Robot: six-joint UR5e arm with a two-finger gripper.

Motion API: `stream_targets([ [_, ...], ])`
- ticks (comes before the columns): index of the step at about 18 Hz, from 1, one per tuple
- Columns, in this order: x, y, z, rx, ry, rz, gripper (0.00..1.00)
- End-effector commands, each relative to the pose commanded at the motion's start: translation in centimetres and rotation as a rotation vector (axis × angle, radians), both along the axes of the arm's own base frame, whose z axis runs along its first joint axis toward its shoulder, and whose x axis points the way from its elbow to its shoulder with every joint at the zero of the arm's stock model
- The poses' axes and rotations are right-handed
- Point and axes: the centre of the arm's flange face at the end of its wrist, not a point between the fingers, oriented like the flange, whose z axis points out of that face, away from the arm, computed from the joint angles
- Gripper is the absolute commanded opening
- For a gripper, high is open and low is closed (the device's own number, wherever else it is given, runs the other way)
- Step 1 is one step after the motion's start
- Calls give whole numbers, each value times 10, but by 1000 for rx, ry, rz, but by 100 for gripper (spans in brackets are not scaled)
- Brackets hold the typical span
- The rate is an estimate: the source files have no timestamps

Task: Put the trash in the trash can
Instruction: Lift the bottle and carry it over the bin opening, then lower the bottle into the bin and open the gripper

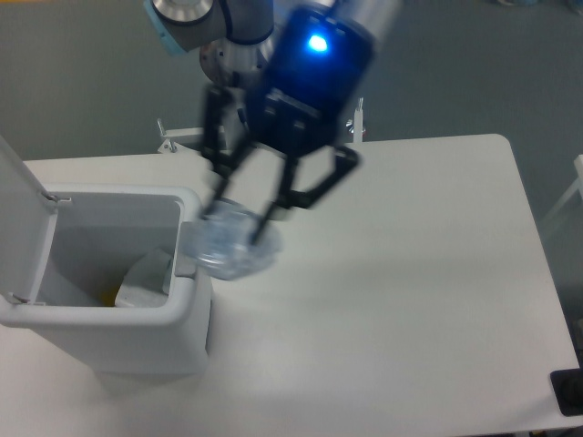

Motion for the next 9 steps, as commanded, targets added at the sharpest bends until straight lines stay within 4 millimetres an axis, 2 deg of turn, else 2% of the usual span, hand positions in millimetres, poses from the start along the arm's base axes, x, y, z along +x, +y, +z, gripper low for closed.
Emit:
stream_targets([
  [4,39,22,-18,-25,-24,-75,23],
  [9,63,32,-61,-39,-32,-120,23],
])
